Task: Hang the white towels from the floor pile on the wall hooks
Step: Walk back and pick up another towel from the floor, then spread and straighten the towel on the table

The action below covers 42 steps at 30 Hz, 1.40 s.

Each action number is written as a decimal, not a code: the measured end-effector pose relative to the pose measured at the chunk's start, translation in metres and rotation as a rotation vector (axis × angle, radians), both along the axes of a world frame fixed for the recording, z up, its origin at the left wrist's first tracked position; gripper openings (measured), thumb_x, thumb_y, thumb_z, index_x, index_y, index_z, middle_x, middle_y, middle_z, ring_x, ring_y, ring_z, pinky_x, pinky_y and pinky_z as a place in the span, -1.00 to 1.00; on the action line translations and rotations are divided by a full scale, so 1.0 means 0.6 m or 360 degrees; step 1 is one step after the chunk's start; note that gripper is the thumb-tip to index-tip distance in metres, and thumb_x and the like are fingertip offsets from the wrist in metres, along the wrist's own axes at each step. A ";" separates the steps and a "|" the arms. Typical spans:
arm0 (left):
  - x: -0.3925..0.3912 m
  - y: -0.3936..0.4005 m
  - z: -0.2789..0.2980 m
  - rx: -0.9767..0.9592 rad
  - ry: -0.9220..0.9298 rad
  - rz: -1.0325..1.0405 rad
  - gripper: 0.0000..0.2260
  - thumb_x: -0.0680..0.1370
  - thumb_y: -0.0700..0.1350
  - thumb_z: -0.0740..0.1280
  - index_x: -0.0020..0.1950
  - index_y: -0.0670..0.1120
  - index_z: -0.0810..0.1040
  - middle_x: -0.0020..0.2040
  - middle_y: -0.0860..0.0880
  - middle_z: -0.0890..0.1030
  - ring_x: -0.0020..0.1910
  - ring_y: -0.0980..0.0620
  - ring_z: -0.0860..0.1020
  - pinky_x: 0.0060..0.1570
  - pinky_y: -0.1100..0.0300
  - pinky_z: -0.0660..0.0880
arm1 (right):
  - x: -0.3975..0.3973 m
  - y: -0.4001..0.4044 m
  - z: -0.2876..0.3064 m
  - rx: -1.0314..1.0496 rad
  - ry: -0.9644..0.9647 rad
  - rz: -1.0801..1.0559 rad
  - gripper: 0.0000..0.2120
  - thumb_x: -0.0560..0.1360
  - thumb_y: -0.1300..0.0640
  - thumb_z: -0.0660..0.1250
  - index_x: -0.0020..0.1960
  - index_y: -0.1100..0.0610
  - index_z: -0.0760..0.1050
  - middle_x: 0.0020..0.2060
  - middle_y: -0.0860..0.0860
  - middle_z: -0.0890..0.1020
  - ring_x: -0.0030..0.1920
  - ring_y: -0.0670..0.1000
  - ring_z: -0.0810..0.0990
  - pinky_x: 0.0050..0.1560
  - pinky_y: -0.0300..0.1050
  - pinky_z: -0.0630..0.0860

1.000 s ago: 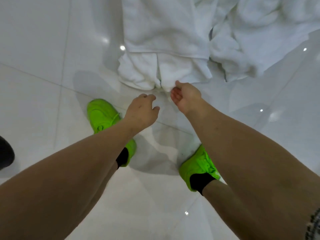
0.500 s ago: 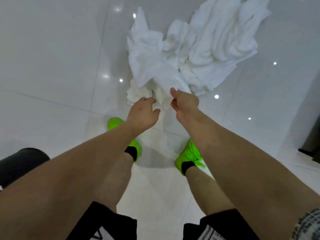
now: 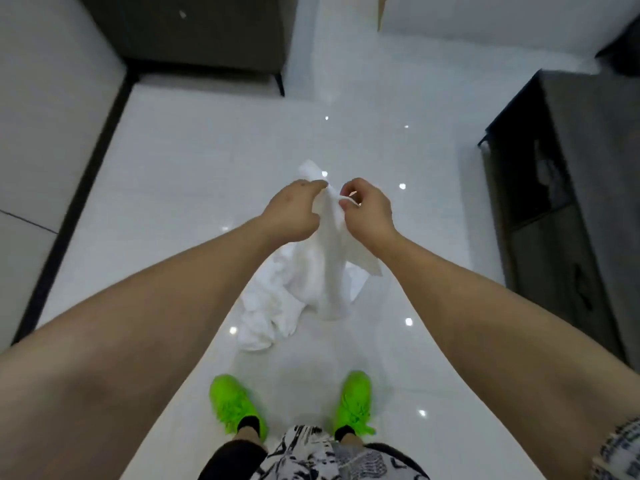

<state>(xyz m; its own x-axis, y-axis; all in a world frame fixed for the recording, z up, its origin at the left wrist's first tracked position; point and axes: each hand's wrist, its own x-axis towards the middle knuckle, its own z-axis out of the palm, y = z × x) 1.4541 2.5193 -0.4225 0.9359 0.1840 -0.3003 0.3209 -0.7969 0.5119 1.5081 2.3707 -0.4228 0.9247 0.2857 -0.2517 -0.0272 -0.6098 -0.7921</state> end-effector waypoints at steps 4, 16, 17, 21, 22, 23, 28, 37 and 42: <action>0.080 -0.091 0.169 0.0207 -0.0248 -0.0232 -0.38 0.46 -0.16 0.36 0.49 0.14 0.29 0.49 0.03 0.30 0.43 -0.05 0.29 0.33 0.06 0.34 | 0.072 -0.086 0.169 0.0022 -0.0280 0.0075 -0.94 0.49 0.10 0.39 -0.13 -0.05 0.58 -0.30 -0.16 0.53 -0.21 -0.15 0.53 -0.23 -0.24 0.42; 0.246 -0.459 0.492 0.0412 -0.1042 -0.0516 -0.96 0.50 -0.06 0.30 -0.14 0.03 0.53 -0.17 0.04 0.56 -0.14 -0.04 0.51 -0.21 0.13 0.39 | 0.161 -0.498 0.480 -0.0314 -0.0686 -0.0110 -0.72 0.29 0.00 0.51 -0.09 -0.09 0.47 -0.21 -0.10 0.57 -0.18 -0.03 0.57 -0.28 -0.14 0.45; 0.260 -0.482 0.505 0.0389 -0.1080 -0.0563 -0.96 0.50 -0.09 0.30 -0.15 0.01 0.48 -0.15 0.02 0.53 -0.14 -0.06 0.49 -0.21 0.11 0.37 | 0.167 -0.532 0.491 -0.0425 -0.0691 -0.0140 -0.76 0.31 0.03 0.51 -0.11 -0.08 0.47 -0.20 -0.09 0.57 -0.16 -0.01 0.58 -0.25 -0.11 0.48; 0.320 -0.562 0.542 0.0304 -0.1232 -0.0670 -0.88 0.51 -0.14 0.33 -0.13 -0.04 0.38 -0.14 -0.02 0.45 -0.17 -0.08 0.43 -0.22 0.11 0.30 | 0.184 -0.662 0.519 -0.0668 -0.0758 -0.0391 -0.89 0.41 0.00 0.45 -0.19 0.02 0.58 -0.22 0.03 0.64 -0.15 0.08 0.61 -0.13 0.00 0.58; 0.337 -0.581 0.549 0.0300 -0.1259 -0.0696 -0.88 0.52 -0.14 0.34 -0.12 -0.05 0.38 -0.13 -0.03 0.46 -0.17 -0.08 0.42 -0.22 0.11 0.29 | 0.188 -0.692 0.526 -0.0680 -0.0772 -0.0459 -0.85 0.41 -0.01 0.45 -0.25 0.04 0.56 -0.27 0.02 0.62 -0.17 0.07 0.61 -0.17 -0.03 0.56; 0.355 -0.600 0.555 0.0302 -0.1278 -0.0725 -0.88 0.52 -0.12 0.33 -0.11 -0.04 0.38 -0.13 -0.03 0.46 -0.17 -0.08 0.42 -0.21 0.11 0.30 | 0.192 -0.722 0.532 -0.0690 -0.0791 -0.0518 -0.78 0.41 -0.02 0.45 -0.31 0.05 0.52 -0.34 0.00 0.59 -0.21 0.07 0.59 -0.24 -0.07 0.50; 0.446 -0.718 0.578 0.0342 -0.1356 -0.0869 -0.87 0.56 -0.04 0.31 -0.11 0.00 0.38 -0.11 -0.03 0.50 -0.17 -0.09 0.46 -0.22 0.06 0.41 | 0.233 -0.857 0.556 -0.0749 -0.0896 -0.0764 -0.62 0.41 -0.08 0.46 -0.45 0.03 0.40 -0.45 -0.06 0.48 -0.33 -0.01 0.48 -0.41 -0.12 0.25; 0.667 -0.887 0.587 0.0437 -0.1369 -0.0947 -0.71 0.56 0.22 0.21 -0.23 0.06 0.36 -0.31 0.08 0.35 -0.21 -0.06 0.43 -0.32 0.12 0.24 | 0.435 -1.048 0.579 -0.0994 -0.0890 -0.0848 -0.73 0.44 -0.12 0.44 -0.22 0.09 0.59 -0.31 -0.03 0.56 -0.18 0.06 0.55 -0.19 -0.03 0.50; 0.845 -0.916 0.597 0.0500 -0.1190 -0.0784 -0.42 0.36 0.50 0.20 -0.33 -0.04 0.49 -0.34 0.04 0.48 -0.29 -0.01 0.47 -0.39 0.16 0.29 | 0.613 -1.107 0.602 -0.1044 -0.0912 -0.0817 -0.79 0.46 -0.08 0.41 -0.23 0.04 0.57 -0.29 -0.02 0.59 -0.17 0.07 0.57 -0.24 -0.05 0.48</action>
